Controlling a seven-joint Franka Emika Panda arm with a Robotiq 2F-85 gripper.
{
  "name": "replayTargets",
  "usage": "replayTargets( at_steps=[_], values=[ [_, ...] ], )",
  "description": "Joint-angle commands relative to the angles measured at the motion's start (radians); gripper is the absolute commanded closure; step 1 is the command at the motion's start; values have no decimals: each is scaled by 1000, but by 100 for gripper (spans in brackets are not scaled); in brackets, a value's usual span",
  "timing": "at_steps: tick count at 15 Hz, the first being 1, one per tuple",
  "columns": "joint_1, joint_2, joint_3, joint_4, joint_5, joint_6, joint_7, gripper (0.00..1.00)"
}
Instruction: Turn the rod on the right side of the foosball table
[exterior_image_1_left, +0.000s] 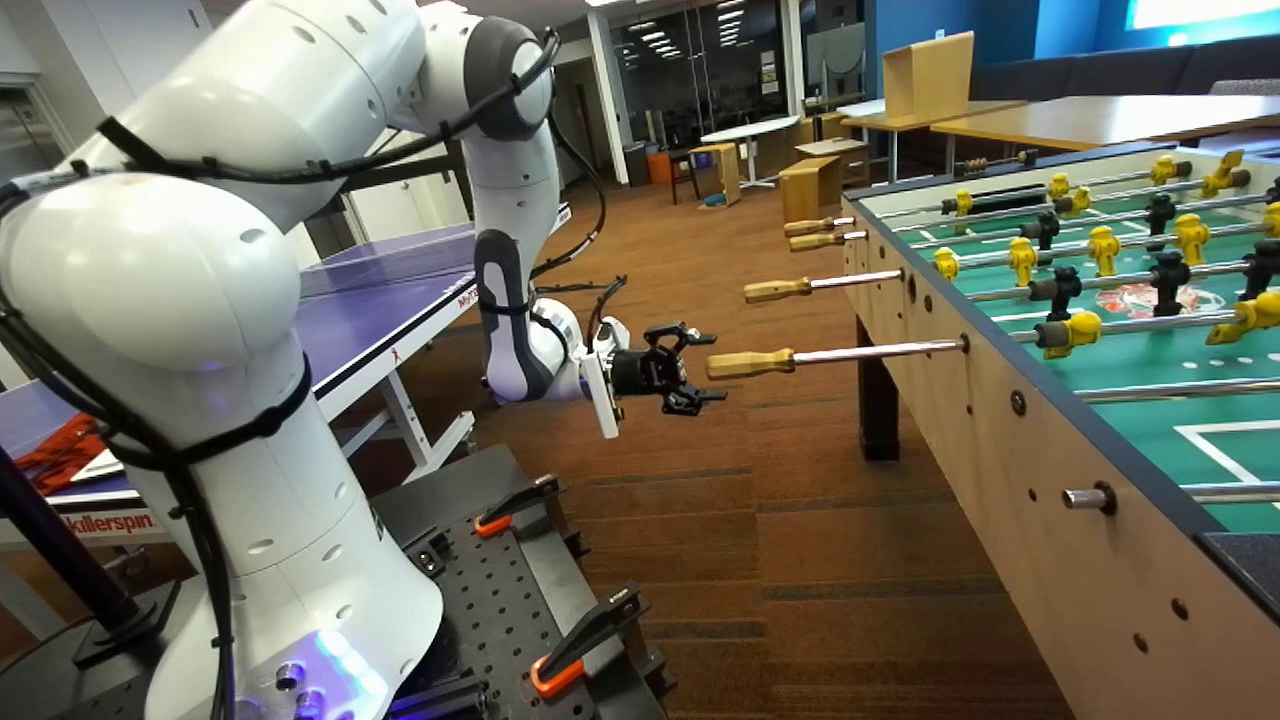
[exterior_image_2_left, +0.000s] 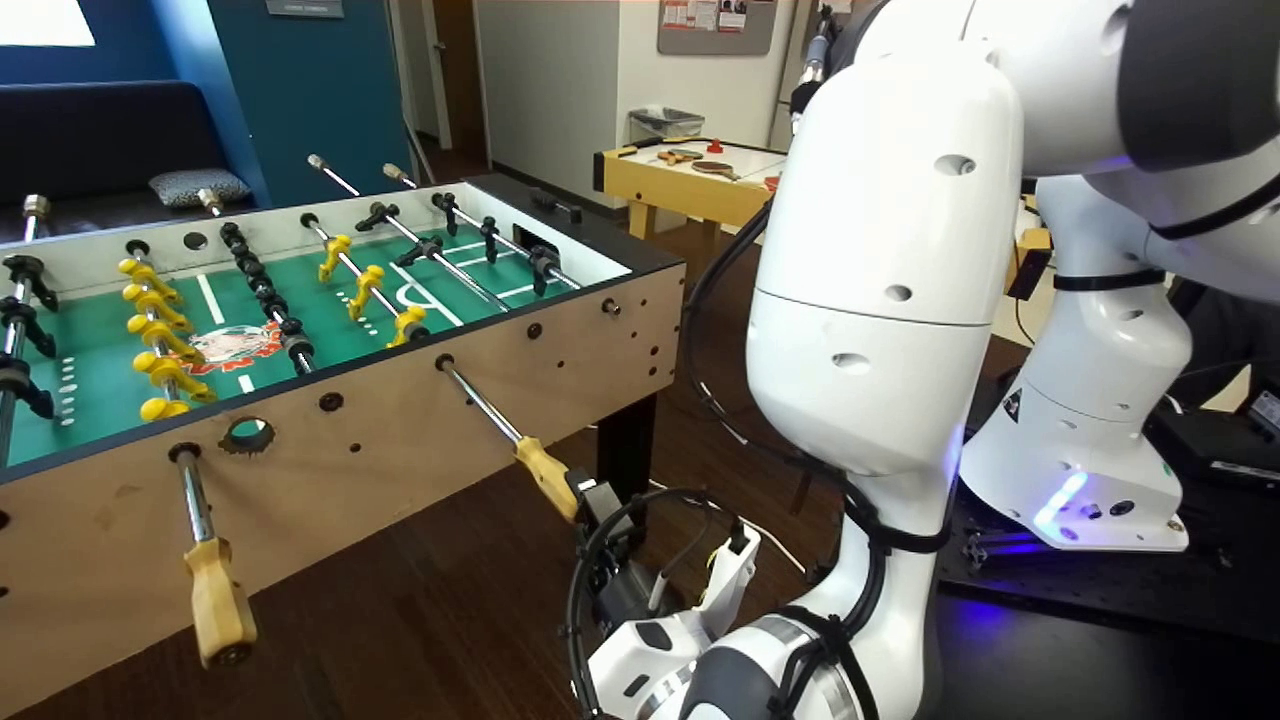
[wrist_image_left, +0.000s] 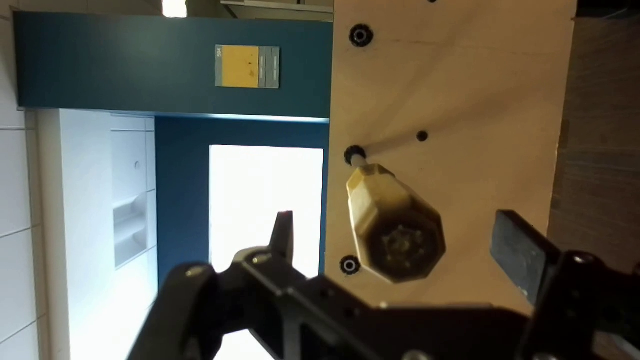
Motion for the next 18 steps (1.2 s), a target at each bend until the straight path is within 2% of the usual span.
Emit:
replayTargets(
  at_steps=[1,9,12,18],
  values=[
    [-11,16,9,24,-21,-35,-29,20],
    [-14,15,11,14,-23,-44,-26,81],
    [-18,1,13,0,-10,-50,-77,84],
    [-15,-36,10,-39,-20,-62,-373,84]
  ],
)
